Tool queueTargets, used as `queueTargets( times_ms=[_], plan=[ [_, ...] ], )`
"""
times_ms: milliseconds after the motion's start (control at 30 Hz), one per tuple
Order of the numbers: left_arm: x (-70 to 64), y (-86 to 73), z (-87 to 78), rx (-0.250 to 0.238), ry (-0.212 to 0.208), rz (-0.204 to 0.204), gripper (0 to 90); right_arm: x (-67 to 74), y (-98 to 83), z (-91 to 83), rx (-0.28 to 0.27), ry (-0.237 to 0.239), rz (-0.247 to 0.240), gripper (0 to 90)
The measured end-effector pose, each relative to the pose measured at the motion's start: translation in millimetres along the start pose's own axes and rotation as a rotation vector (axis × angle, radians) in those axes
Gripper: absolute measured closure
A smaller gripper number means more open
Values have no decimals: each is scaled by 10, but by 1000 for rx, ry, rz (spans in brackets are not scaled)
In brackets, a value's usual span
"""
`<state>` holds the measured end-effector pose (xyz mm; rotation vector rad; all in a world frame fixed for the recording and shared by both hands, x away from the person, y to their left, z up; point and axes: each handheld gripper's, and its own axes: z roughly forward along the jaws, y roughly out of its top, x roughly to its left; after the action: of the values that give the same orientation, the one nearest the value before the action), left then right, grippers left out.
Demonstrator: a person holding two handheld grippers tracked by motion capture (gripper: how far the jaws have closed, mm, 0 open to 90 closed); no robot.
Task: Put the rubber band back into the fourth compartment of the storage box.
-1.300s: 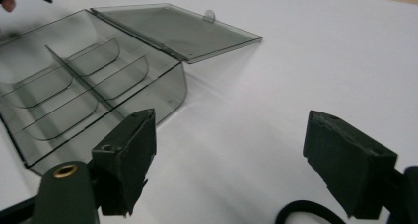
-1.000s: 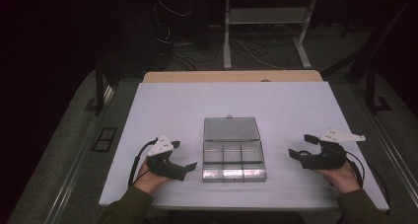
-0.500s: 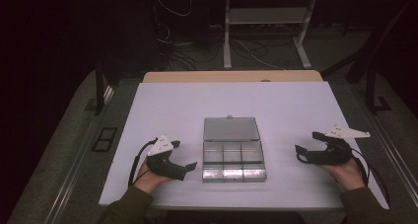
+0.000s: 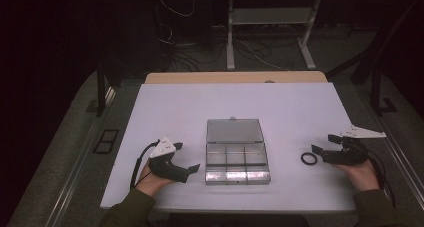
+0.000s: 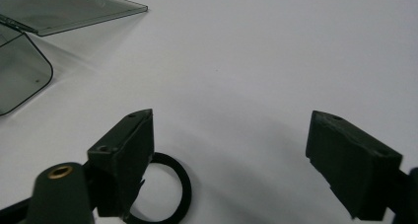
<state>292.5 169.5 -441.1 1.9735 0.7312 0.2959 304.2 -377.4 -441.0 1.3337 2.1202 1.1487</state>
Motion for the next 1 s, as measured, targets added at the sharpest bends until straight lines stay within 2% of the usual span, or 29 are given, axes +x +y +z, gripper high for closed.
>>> queueTargets(
  times_ms=[233, 400, 633, 1000],
  plan=[
    [0, 0, 2, 0, 0, -1, 0, -12, -6, -16, 21, 6, 12, 268],
    [-3, 1, 1, 1, 0, -1, 0, -18, -15, -11, 39, 19, 26, 378],
    [-2, 1, 2, 1, 1, -1, 0, -5, -16, -5, 67, 54, 12, 540],
    [-4, 0, 5, 3, 3, -2, 0, 34, -25, 45, 139, 91, -16, 696]
  ],
)
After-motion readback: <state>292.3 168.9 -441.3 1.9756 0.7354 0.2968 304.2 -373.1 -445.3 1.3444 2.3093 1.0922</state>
